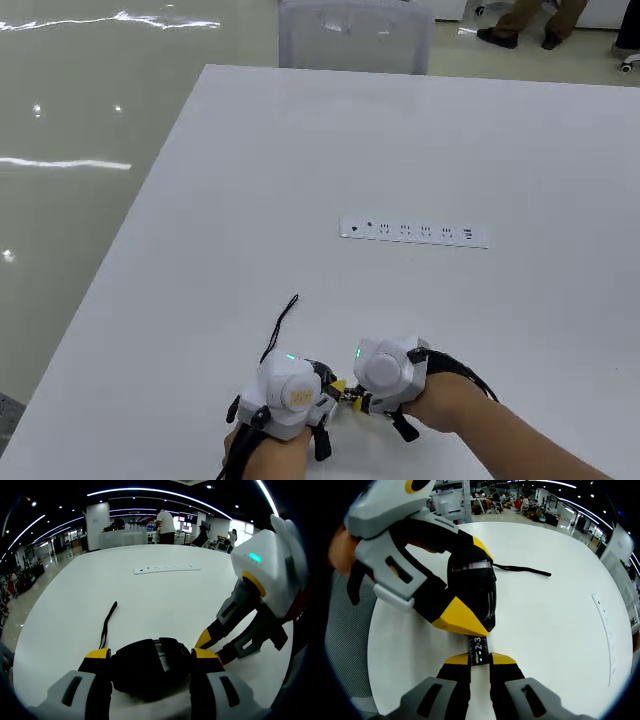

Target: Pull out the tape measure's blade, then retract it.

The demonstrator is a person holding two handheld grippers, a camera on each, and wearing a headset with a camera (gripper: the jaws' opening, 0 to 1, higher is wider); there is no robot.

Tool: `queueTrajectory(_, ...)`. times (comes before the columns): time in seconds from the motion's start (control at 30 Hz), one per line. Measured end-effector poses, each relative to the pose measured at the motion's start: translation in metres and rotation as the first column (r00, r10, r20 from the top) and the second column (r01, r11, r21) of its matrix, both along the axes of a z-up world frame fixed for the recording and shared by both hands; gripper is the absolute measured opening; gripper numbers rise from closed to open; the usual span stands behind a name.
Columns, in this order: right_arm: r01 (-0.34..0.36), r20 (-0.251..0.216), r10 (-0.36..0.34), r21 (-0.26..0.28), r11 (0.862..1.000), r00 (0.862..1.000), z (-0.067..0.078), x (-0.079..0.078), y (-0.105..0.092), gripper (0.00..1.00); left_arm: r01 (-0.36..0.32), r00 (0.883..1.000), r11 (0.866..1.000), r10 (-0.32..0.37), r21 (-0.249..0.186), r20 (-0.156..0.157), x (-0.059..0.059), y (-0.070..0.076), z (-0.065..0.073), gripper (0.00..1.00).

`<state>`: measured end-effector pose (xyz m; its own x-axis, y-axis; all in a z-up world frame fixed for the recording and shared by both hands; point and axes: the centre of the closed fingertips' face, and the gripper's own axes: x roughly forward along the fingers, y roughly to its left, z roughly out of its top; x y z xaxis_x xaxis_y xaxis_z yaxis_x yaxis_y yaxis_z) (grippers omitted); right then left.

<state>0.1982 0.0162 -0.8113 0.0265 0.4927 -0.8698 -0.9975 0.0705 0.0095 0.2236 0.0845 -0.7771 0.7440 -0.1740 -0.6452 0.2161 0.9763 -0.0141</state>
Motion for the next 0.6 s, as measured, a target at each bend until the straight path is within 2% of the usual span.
queueTrajectory(0.37,0.0,0.001,0.0,0.017,1.0,1.0,0.0009,-0.0007,0.0088,0.13,0.005,1.0,1.0,-0.005,-0.003,0.002,-0.0001,-0.0015,0.0022,0.59)
queueTrajectory(0.43,0.014,-0.006,-0.014,0.037,0.999,1.0,0.0009,-0.0002,0.0088,0.14,0.008,1.0,1.0,-0.008,-0.001,0.002,-0.0004,-0.0016,0.0028,0.59)
queueTrajectory(0.47,0.008,-0.006,-0.007,0.047,0.999,1.0,0.0009,-0.0003,0.0081,0.15,0.009,1.0,1.0,-0.009,-0.001,0.002,-0.0004,-0.0016,0.0028,0.59)
queueTrajectory(0.5,-0.037,0.0,0.037,0.062,0.997,0.999,0.0029,-0.0026,0.0088,0.16,0.011,1.0,1.0,-0.011,-0.001,0.002,-0.0008,-0.0015,0.0027,0.59)
queueTrajectory(0.53,-0.074,0.004,0.074,0.051,0.996,0.997,0.0025,-0.0052,0.0067,0.16,0.019,1.0,1.0,-0.019,0.005,0.002,-0.0013,-0.0018,0.0018,0.59)
queueTrajectory(0.6,-0.058,0.011,0.058,0.048,0.997,0.998,0.0025,-0.0035,0.005,0.18,0.017,1.0,1.0,-0.017,0.004,0.004,-0.0009,-0.0011,0.0003,0.59)
